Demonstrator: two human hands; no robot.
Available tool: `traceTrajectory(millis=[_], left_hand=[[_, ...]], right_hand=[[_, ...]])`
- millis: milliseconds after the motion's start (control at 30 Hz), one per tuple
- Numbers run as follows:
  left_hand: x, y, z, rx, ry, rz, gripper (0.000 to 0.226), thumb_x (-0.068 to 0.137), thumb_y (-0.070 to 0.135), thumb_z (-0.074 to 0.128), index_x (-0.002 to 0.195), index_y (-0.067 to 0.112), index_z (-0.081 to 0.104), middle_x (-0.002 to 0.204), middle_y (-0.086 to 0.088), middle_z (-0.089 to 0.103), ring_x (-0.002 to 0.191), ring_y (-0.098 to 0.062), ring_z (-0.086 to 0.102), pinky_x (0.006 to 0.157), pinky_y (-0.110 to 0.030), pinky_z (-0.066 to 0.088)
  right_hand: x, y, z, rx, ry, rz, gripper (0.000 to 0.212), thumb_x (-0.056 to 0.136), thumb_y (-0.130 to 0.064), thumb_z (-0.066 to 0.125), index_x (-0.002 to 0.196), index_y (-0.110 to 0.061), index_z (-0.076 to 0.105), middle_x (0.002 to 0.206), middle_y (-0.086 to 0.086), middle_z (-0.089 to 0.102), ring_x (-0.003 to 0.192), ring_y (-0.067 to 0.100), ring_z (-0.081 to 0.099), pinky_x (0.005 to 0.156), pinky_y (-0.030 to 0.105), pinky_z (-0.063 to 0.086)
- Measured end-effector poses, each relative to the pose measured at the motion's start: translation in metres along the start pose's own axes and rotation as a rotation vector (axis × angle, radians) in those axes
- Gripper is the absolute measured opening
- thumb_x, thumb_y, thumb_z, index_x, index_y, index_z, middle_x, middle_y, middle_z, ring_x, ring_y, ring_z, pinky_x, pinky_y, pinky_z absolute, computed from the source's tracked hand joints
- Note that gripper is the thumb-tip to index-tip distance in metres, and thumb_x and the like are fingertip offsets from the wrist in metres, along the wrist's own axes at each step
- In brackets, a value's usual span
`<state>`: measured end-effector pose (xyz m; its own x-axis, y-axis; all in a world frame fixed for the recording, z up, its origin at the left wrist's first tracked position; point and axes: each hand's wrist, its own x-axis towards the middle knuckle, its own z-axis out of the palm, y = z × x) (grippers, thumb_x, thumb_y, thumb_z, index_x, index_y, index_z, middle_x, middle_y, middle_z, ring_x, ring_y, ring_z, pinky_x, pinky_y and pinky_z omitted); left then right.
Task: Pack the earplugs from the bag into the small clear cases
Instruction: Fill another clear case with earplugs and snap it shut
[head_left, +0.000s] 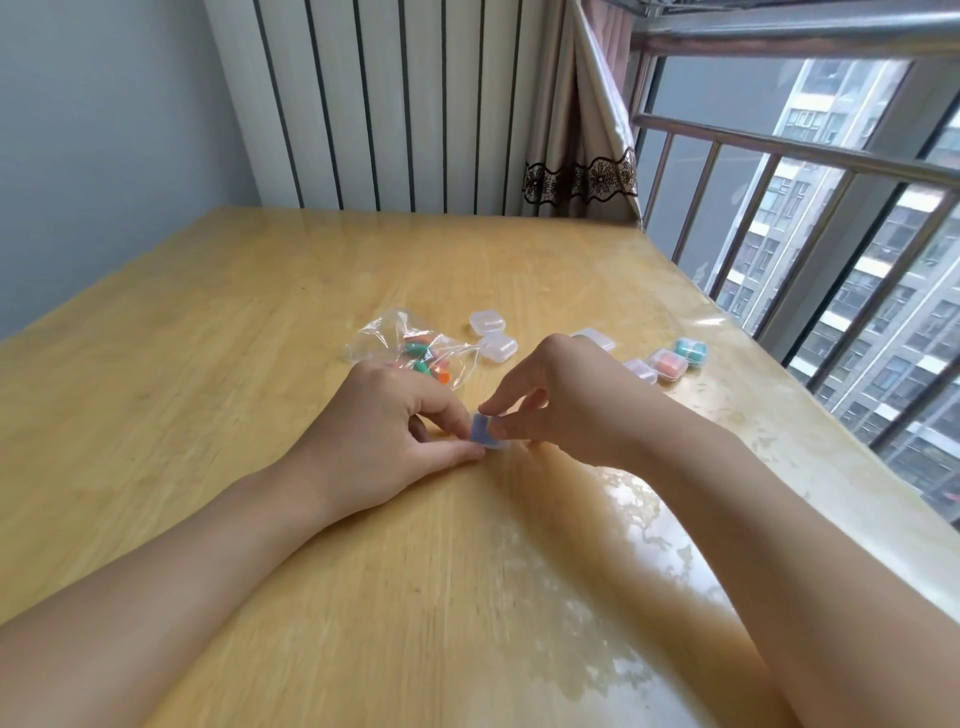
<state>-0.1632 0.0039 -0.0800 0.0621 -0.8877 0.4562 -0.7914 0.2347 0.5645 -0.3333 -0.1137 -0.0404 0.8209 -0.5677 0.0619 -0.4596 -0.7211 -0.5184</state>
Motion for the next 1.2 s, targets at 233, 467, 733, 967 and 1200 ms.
traceTrajectory(millis=[233,467,733,967,1200], left_hand=[[0.000,0.002,0.000,0.061,0.016,0.046,0.008,0.074,0.022,0.088,0.073,0.023,0.080,0.078,0.017,0.076,0.073,-0.004,0.070,0.064,-0.009,0.049],[0.000,0.011,-0.006,0.122,0.274,0.016,0.014,0.072,0.017,0.089,0.070,0.018,0.074,0.067,0.020,0.064,0.063,-0.004,0.060,0.056,-0.006,0.039],[0.004,-0.001,-0.008,0.265,0.387,-0.262,0.042,0.068,0.044,0.083,0.101,0.025,0.064,0.090,0.012,0.052,0.079,-0.002,0.049,0.071,-0.022,0.039],[0.014,-0.020,-0.016,0.100,0.293,-0.449,0.049,0.079,0.040,0.055,0.123,0.020,0.065,0.118,0.008,0.060,0.116,-0.016,0.053,0.091,-0.024,0.034],[0.015,-0.044,-0.022,0.198,0.273,-0.459,0.013,0.088,0.011,0.069,0.094,0.016,0.079,0.093,0.003,0.074,0.085,-0.011,0.062,0.069,-0.009,0.039]], right_hand=[[-0.003,-0.001,0.006,-0.038,0.019,-0.092,0.023,0.076,-0.023,0.084,0.097,-0.021,0.075,0.088,-0.011,0.066,0.080,0.008,0.066,0.067,0.021,0.051],[-0.009,0.029,-0.042,-0.260,0.184,0.131,0.019,0.075,-0.029,0.083,0.078,-0.017,0.069,0.083,-0.001,0.069,0.078,0.018,0.065,0.067,0.033,0.057],[-0.015,0.050,-0.054,-0.406,0.119,0.350,0.026,0.067,-0.035,0.092,0.066,-0.019,0.071,0.069,0.002,0.069,0.065,0.023,0.067,0.054,0.030,0.053],[-0.007,0.014,-0.016,-0.028,0.395,-0.050,0.011,0.086,-0.023,0.076,0.080,-0.014,0.078,0.074,-0.008,0.071,0.065,0.009,0.064,0.061,0.026,0.049],[0.034,0.021,0.033,-0.047,0.463,-0.045,0.032,0.094,-0.011,0.060,0.124,-0.020,0.066,0.129,-0.002,0.064,0.109,0.021,0.059,0.092,0.034,0.049]])
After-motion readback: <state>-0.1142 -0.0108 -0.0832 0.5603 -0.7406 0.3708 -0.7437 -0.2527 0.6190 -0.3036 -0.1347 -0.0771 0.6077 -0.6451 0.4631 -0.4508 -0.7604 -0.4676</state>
